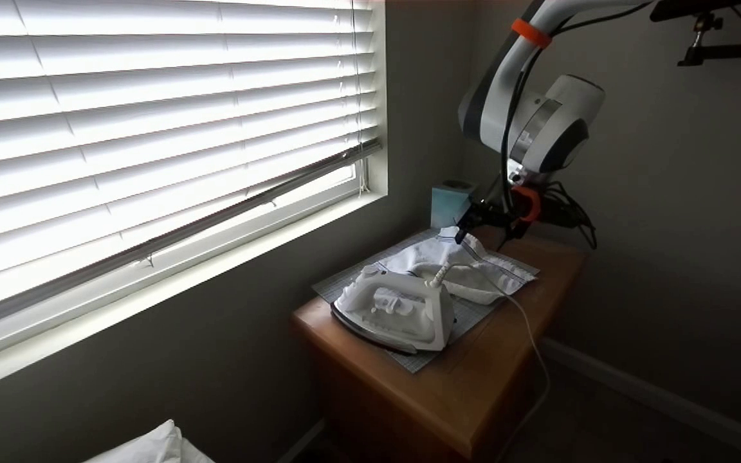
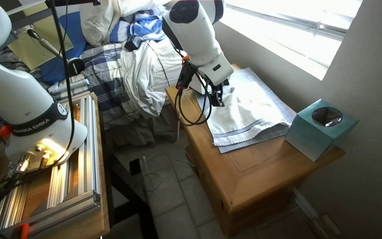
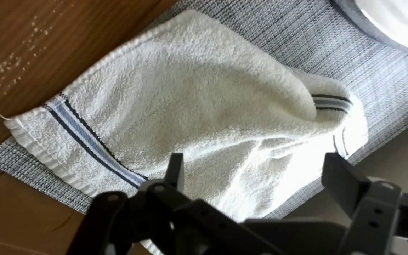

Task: Stretch out the towel

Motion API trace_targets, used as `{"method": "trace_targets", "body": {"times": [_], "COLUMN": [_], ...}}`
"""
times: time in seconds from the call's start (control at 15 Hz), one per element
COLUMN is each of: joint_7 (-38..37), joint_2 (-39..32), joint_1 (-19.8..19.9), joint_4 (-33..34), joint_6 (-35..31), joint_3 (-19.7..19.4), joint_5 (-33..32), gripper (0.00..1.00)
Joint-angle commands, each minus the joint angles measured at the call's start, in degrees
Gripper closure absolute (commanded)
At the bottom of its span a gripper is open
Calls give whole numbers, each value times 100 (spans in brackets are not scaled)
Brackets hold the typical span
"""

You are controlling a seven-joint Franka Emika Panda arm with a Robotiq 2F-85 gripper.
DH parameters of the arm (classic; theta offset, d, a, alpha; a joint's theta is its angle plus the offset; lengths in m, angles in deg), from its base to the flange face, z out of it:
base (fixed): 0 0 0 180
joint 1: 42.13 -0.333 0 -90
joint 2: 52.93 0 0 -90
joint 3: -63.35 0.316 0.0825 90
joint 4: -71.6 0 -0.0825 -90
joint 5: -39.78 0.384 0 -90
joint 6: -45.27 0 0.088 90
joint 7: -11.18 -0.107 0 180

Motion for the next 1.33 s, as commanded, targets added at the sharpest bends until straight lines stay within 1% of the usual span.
{"method": "trace_targets", "body": {"times": [0.0, 0.13, 0.27, 0.47, 0.6, 0.73, 0.8, 0.93, 1.07, 1.27], "joint_7": [0, 0, -55, -87, -179, -242, -180, -53, 79, 67], "joint_2": [7, 13, -65, -190, -336, -534, -650, -788, -887, -865], "joint_1": [12, 36, -161, -416, -673, -950, -1105, -1261, -1334, -1261], "joint_4": [0, 0, -53, -51, -33, 11, 74, 176, 230, 261], "joint_6": [0, 0, -125, -179, -391, -855, -1247, -1677, -1764, -1498], "joint_3": [-8, -22, -22, -3, -86, -203, -287, -353, -382, -340], "joint_5": [-5, -12, -179, -248, -289, -230, -196, -97, -35, -32], "gripper": [0, 0, 0, 0, 0, 0, 0, 0, 0, 0]}}
